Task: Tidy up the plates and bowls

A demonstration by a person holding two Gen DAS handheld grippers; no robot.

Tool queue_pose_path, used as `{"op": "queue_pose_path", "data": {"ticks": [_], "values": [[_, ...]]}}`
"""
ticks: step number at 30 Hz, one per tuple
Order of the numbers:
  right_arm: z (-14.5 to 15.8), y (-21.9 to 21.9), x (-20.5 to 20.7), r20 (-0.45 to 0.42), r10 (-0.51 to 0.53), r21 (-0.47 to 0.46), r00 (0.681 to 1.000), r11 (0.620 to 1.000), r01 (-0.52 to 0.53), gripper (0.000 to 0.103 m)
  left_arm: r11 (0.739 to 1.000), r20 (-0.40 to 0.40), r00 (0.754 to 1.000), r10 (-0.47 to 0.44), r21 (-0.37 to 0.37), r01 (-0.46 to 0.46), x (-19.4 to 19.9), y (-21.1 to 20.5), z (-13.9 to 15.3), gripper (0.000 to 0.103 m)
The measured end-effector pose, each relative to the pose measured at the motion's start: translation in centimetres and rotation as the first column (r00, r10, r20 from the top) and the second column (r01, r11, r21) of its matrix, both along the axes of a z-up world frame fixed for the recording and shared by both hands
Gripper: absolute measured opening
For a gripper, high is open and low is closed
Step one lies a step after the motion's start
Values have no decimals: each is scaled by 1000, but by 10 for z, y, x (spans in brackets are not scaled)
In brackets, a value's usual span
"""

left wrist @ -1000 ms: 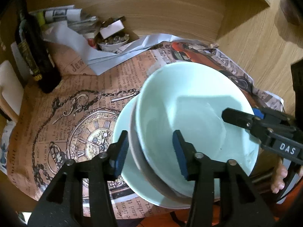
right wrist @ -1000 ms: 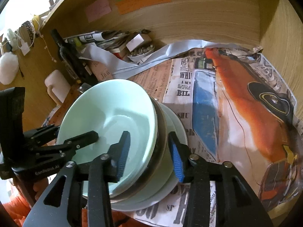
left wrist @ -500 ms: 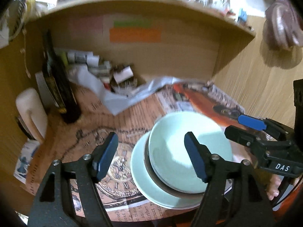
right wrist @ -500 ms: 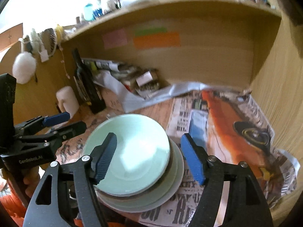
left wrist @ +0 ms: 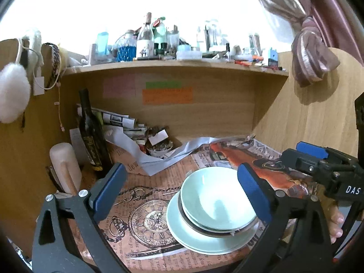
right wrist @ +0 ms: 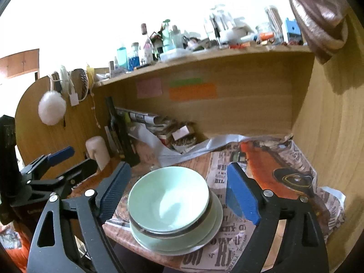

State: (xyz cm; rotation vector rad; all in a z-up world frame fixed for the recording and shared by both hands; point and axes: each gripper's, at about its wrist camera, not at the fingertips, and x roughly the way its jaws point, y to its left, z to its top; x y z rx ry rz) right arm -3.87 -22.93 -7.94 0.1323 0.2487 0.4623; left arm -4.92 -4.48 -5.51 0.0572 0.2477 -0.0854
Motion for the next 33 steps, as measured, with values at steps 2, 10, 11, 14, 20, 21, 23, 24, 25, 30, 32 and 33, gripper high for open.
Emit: {"op": "queue_pose_path", "data": {"ticks": [2,10,11,14,20,21,23,24,25,30,32,33], "values": [[0,-2,-7,24,-9,9,1000,1000,9,97,1000,23,1000,-3,-5,4,-8,-2,0,101],[4,-4,-28,94,-25,14,995,1000,24,103,1000,69,998,-11,-17,12,-26,-8,1,103],[4,-4,-29,99,-24,15,995,1000,23,103,1000,73,997,-11,-18,12,-27,-9,2,103],[5,-4,-31,108,-20,11,994,1000,18,103,1000,75,997,-12,-7,12,-28,-11,2,103],[4,0,-32,108,-22,1,994,1000,22,103,1000,78,997,-12,-9,13,-28,-12,2,103],[4,0,-32,109,-23,-1,994,1000,23,103,1000,78,997,-13,-8,14,-28,-11,3,103],[4,-1,-32,109,-21,0,994,1000,22,103,1000,75,997,-13,-10,14,-27,-11,2,103],[4,-1,-32,110,-21,1,994,1000,21,103,1000,74,997,-12,-13,13,-27,-11,2,103],[4,-1,-32,110,-21,1,994,1000,21,103,1000,73,997,-12,-16,13,-27,-10,2,103],[4,0,-32,109,-22,1,994,1000,22,103,1000,66,998,-12,-23,13,-25,-10,1,103],[4,0,-32,109,-21,1,994,1000,21,103,1000,64,998,-10,-22,11,-24,-10,1,103],[4,0,-32,110,-20,0,994,1000,20,103,1000,64,998,-8,-22,9,-24,-10,1,103]]}}
